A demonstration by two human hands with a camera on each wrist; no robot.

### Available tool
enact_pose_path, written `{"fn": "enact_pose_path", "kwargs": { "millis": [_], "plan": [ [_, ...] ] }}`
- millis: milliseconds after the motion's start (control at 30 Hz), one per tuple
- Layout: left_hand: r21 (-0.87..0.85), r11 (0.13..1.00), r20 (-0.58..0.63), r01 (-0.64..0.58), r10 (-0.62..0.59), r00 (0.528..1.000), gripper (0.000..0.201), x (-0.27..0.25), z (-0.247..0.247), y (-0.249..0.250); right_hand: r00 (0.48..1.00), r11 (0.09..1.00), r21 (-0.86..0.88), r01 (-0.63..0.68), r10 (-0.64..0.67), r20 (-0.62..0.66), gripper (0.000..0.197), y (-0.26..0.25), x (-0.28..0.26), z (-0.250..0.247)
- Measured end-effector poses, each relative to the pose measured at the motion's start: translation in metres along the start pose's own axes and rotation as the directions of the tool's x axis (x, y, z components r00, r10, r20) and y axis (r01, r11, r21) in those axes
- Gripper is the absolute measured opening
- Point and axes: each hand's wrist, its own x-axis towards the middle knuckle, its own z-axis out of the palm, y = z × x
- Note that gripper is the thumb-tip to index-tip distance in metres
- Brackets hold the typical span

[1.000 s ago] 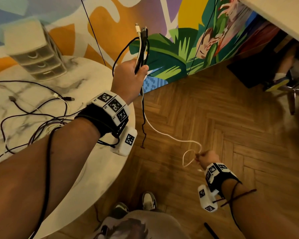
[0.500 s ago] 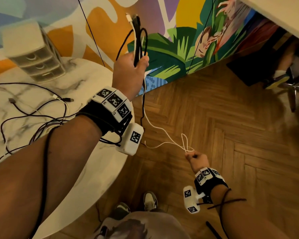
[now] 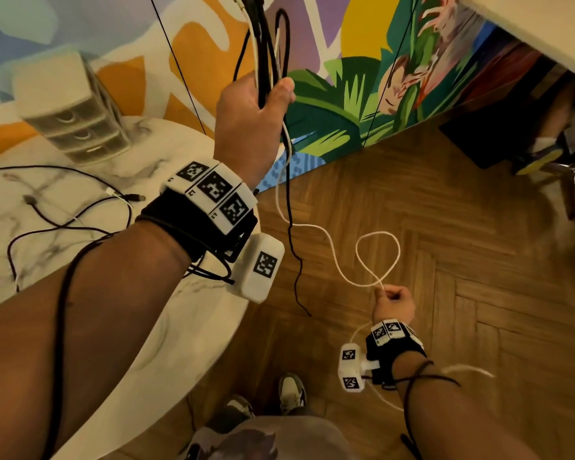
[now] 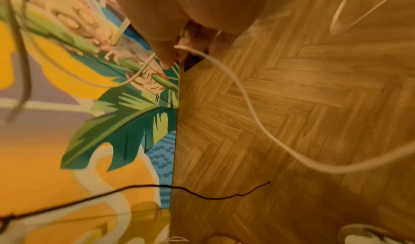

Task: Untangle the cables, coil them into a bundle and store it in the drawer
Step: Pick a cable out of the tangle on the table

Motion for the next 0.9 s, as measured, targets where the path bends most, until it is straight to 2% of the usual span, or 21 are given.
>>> {"fn": "enact_pose_path", "kwargs": {
  "millis": [100, 200, 267, 467, 600, 700, 767, 800, 833, 867, 900],
  "plan": [
    [-0.002, 1.000, 0.003, 0.002, -0.002, 1.000, 0.021, 0.000, -0.002, 0.002, 0.998, 0.986, -0.164, 0.033, -0.024, 0.053, 0.025, 0.011, 0.007, -0.004],
    [-0.016, 1.000, 0.005, 0.004, -0.004, 1.000, 0.020, 0.004, -0.007, 0.001, 0.994, 0.954, -0.294, -0.055, 0.081, 0.078, 0.012, 0.022, 0.016, -0.017],
    [-0.034, 0.999, -0.003, 0.007, -0.007, 1.000, 0.021, 0.005, -0.009, -0.001, 0.988, 0.920, -0.386, -0.067, 0.116, 0.105, 0.012, 0.032, 0.023, -0.024],
    [-0.078, 0.997, 0.018, 0.003, -0.002, 1.000, 0.023, 0.004, -0.009, -0.002, 0.961, 0.812, -0.582, 0.051, 0.118, 0.249, 0.024, 0.045, 0.033, -0.040],
    [-0.119, 0.993, 0.034, -0.009, 0.013, 0.999, 0.023, 0.004, -0.011, 0.003, 0.962, 0.683, -0.718, 0.135, 0.083, 0.260, 0.021, 0.053, 0.033, -0.050],
    [-0.167, 0.986, 0.056, -0.008, 0.017, 0.998, 0.023, 0.004, -0.010, 0.008, 0.937, 0.545, -0.827, 0.139, 0.198, 0.288, 0.017, 0.060, 0.036, -0.053],
    [-0.187, 0.982, 0.087, 0.003, 0.014, 0.996, 0.023, 0.000, -0.005, 0.009, 0.897, 0.424, -0.882, 0.207, 0.277, 0.344, 0.015, 0.057, 0.041, -0.054],
    [-0.184, 0.983, 0.106, 0.005, 0.015, 0.994, 0.023, -0.003, -0.002, 0.008, 0.896, 0.404, -0.885, 0.231, 0.266, 0.356, 0.012, 0.047, 0.041, -0.054],
    [-0.174, 0.985, 0.127, 0.006, 0.017, 0.992, 0.023, -0.007, 0.002, 0.006, 0.897, 0.428, -0.871, 0.240, 0.246, 0.368, 0.010, 0.033, 0.040, -0.052],
    [-0.160, 0.987, 0.145, 0.009, 0.015, 0.989, 0.022, -0.012, 0.007, 0.003, 0.900, 0.498, -0.831, 0.248, 0.199, 0.387, 0.012, 0.015, 0.039, -0.049],
    [-0.145, 0.989, 0.161, 0.017, 0.007, 0.987, 0.022, -0.017, 0.011, 0.000, 0.907, 0.605, -0.753, 0.259, 0.116, 0.406, 0.015, -0.005, 0.036, -0.044]
  ]
}}
